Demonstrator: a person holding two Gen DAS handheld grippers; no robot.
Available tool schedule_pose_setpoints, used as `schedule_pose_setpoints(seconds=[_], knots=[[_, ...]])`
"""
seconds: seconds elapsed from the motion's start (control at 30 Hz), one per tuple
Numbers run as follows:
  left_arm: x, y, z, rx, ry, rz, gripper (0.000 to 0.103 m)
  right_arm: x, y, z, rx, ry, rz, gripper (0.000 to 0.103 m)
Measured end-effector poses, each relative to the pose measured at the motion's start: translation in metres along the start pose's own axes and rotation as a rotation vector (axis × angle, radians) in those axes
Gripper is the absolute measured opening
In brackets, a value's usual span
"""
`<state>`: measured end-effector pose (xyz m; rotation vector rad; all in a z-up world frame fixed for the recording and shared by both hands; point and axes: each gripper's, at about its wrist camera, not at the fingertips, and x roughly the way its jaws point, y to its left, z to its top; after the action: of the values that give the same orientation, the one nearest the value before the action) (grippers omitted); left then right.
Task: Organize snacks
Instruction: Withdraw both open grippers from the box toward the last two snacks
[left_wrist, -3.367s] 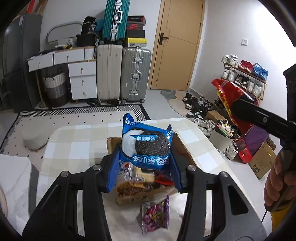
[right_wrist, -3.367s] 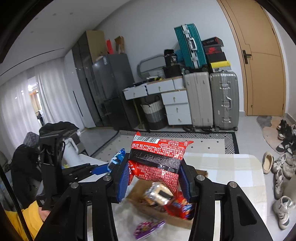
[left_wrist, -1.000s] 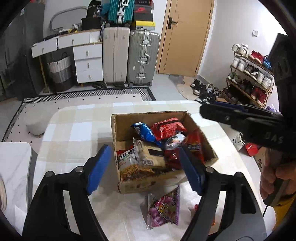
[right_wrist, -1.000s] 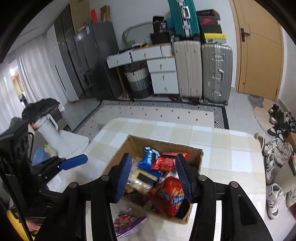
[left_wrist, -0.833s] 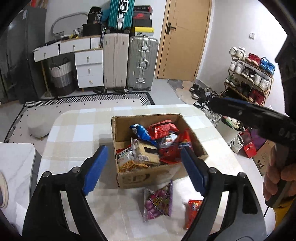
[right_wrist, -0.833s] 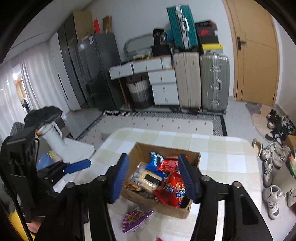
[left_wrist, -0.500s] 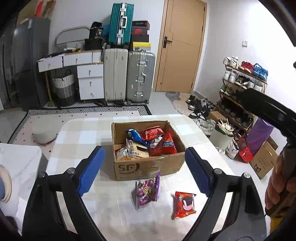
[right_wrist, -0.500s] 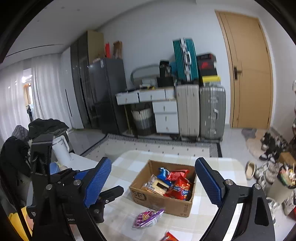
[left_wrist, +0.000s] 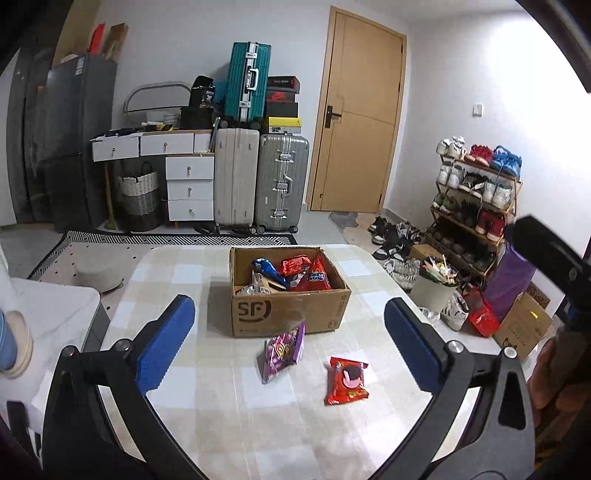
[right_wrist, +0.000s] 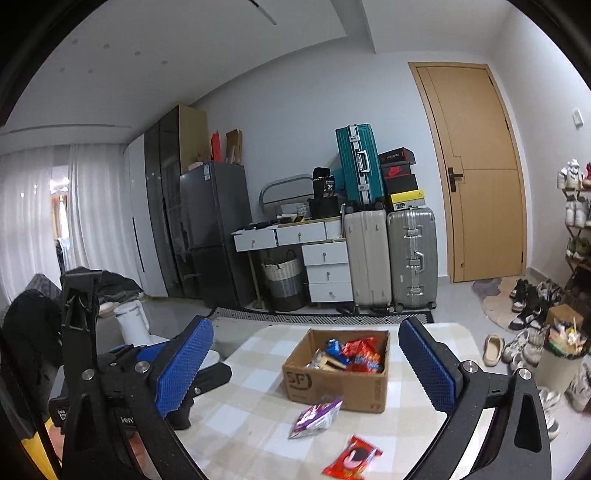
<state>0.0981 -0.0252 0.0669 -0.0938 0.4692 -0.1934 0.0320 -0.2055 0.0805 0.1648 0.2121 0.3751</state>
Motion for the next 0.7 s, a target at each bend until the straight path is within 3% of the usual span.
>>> schedule_pose_setpoints(seconds=[0.13,0.3,0.7], knots=[[-0.018,0.004,-0.021,-0.013,-0.014,0.026,0.102,-0.006,0.000,-0.024,0.020,0.000,-0.029,0.102],[-0.012,0.014,-0.044,-0.046,0.036,0.030,0.102,-0.004,-0.003,-0.056,0.054,0.063,-0.035,0.102],[0.057,0.024,-0.080,-0.078,0.165,0.016,0.102,0.028,-0.024,-0.117,0.077,0.210,-0.077,0.102]])
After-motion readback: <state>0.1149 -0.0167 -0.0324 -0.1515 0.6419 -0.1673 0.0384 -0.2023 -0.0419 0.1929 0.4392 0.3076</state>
